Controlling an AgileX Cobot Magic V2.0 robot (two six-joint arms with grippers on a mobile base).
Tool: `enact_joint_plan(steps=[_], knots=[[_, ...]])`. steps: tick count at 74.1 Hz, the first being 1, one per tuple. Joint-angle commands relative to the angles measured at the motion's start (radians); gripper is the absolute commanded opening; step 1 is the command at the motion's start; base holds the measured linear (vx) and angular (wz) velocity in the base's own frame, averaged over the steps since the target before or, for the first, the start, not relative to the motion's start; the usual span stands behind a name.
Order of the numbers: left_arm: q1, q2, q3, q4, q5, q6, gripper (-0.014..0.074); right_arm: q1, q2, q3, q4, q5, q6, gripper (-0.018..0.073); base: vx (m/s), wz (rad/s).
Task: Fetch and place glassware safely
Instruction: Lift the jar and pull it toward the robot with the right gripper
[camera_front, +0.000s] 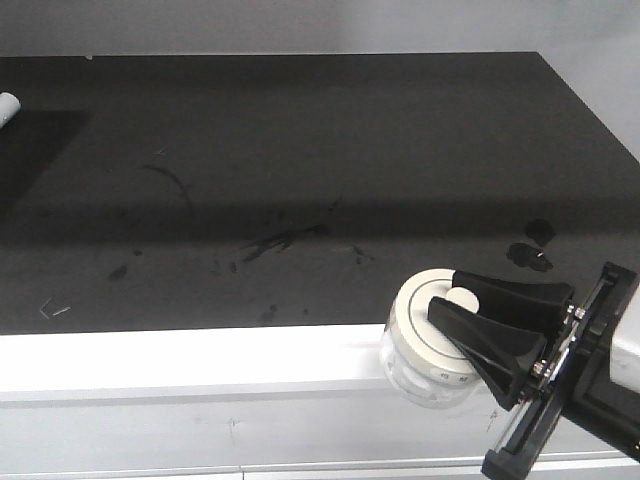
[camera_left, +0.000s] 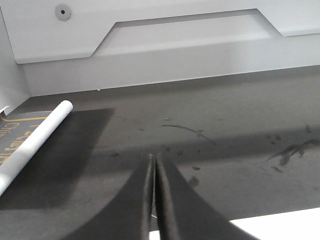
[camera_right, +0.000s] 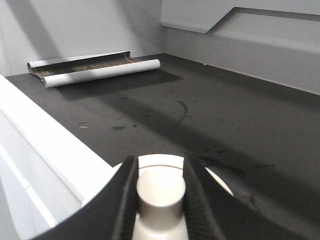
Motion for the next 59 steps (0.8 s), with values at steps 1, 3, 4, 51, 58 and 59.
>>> enact_joint_plan(steps=[1,3,4,51,58,59], knots=[[-0.006,0.012,-0.027,-0.007,-0.077,-0.002,-0.0007,-0.002,-0.011,-0.031,-0.021,-0.056,0.066,-0.0001,0.0,0.0],[-0.006,0.012,-0.027,-0.007,-0.077,-0.002,-0.0007,-0.002,-0.011,-0.031,-0.033,-0.056,0.076,-0.0001,0.0,0.0],[-0.006,0.012,-0.027,-0.007,-0.077,-0.002,-0.0007,-0.002,-0.011,-0.031,-0.037,-0.056,0.08,-0.0001,0.0,0.0],[-0.006,0.012,-0.027,-0.007,-0.077,-0.002,-0.0007,-0.002,-0.011,-0.031,-0.039,-0.047,0.057,-0.0001,0.0,0.0],[-0.006,0.012,-0.027,-0.007,-0.077,-0.002,-0.0007,-0.002,-0.011,-0.031,-0.039,-0.047,0.057,-0.0001,0.0,0.0],[-0.006,0.012,-0.027,-0.007,-0.077,-0.002,-0.0007,-0.002,-0.011,-0.031,-0.039,-0.047,0.057,-0.0001,0.0,0.0]])
